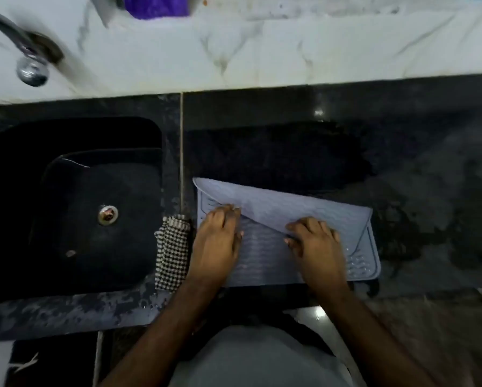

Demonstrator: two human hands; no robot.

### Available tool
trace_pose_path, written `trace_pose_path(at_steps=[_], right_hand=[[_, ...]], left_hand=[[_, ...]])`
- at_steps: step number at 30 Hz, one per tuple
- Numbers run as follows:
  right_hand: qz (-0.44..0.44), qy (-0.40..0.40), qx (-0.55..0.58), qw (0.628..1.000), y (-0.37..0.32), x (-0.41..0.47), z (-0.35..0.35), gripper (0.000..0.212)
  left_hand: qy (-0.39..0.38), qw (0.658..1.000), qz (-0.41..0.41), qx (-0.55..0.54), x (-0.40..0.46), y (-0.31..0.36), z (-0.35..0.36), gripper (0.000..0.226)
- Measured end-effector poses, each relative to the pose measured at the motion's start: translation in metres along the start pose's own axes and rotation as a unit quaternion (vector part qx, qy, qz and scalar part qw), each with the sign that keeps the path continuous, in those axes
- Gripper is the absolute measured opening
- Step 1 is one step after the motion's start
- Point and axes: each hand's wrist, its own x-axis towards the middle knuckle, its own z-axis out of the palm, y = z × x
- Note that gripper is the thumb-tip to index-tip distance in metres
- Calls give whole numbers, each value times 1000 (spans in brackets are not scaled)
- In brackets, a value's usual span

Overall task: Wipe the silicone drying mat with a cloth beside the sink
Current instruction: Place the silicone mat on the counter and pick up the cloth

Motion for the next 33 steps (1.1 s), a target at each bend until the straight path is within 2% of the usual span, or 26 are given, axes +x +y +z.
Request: trace_pose_path(at_steps=[5, 10, 13, 17, 21, 26, 30, 33], right_hand=[[-13, -17, -35, 999, 43, -3, 2, 35], [-65, -40, -38, 996, 65, 0, 6, 28], [-128, -7, -50, 990, 70, 1, 6, 21], [-173, 31, -80, 981, 73, 5, 0, 22], [-169, 28, -103, 980, 78, 15, -7, 29], [-149, 46, -101, 983, 78, 37, -19, 36], [-109, 59, -104, 987, 84, 66, -29, 41], [-92, 62, -120, 987, 88, 92, -33, 38]], left_hand=[[-23, 992, 46, 112, 28, -6, 21, 40], [-19, 991, 41, 123, 41, -17, 30, 34], [-13, 987, 78, 138, 44, -28, 29, 25], [-2, 982, 125, 139, 51, -36, 21, 25], [11, 976, 135, 169, 56, -32, 19, 24], [22, 983, 79, 164, 65, -20, 20, 21], [52, 988, 53, 138, 91, -8, 4, 33], [56, 991, 39, 118, 112, -7, -2, 20]])
